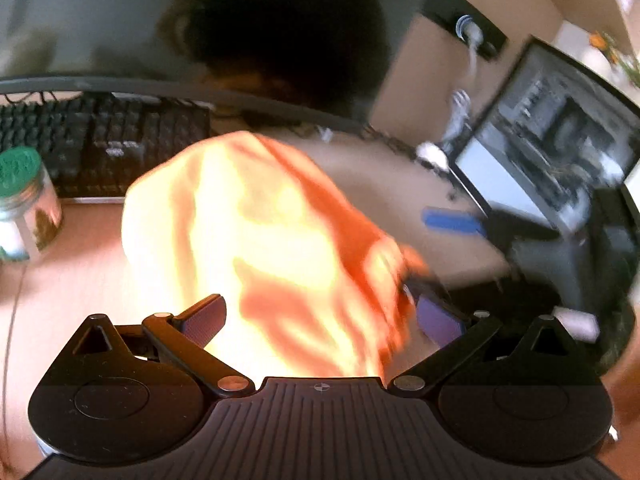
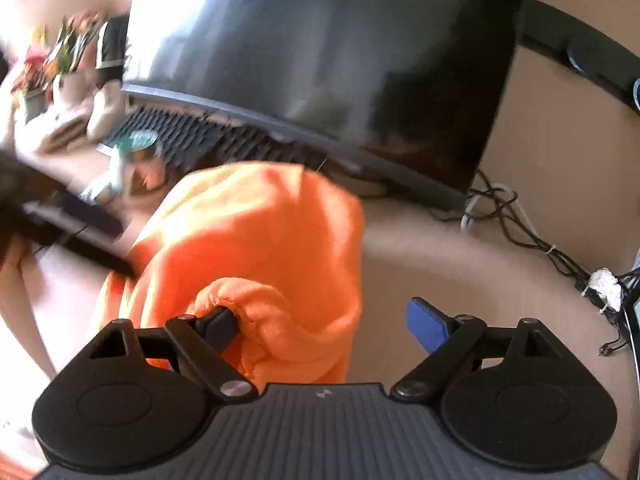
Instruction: Fold clothes
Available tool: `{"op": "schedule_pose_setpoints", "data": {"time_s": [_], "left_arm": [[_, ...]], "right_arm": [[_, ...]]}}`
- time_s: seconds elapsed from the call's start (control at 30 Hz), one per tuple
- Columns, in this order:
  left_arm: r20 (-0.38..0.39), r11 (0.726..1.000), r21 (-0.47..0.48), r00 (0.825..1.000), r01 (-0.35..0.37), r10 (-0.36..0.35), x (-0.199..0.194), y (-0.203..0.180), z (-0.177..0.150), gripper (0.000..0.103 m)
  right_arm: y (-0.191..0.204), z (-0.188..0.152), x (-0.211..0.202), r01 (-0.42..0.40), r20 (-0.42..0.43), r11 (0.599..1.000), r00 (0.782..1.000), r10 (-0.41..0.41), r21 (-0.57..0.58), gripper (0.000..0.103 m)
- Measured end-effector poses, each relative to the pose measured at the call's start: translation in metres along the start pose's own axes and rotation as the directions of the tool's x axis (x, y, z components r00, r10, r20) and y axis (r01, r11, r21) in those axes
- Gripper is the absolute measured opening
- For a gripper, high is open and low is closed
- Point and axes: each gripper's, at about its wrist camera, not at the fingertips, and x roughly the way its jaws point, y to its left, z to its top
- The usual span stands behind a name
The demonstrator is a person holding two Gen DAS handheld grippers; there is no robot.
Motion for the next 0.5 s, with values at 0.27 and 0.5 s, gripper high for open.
{"op": "schedule_pose_setpoints", "data": {"time_s": [0.27, 0.5], "left_arm": [[-0.062, 0.9, 0.307, 0.937, -0.309, 0.343, 0.044, -0.026, -0.04, 0.103], [-0.109, 0.934, 0.18, 0.937, -0.31, 0.332, 0.043, 0.006, -0.033, 0.103]], "right_arm": [[-0.01, 0.004, 0.002, 0.037, -0.004, 0.997, 0.999, -0.036, 0.063, 0.088], [-0.023, -0.034, 0.022, 0.103, -0.228, 0.993, 0.97, -0.087, 0.059, 0.088]]}}
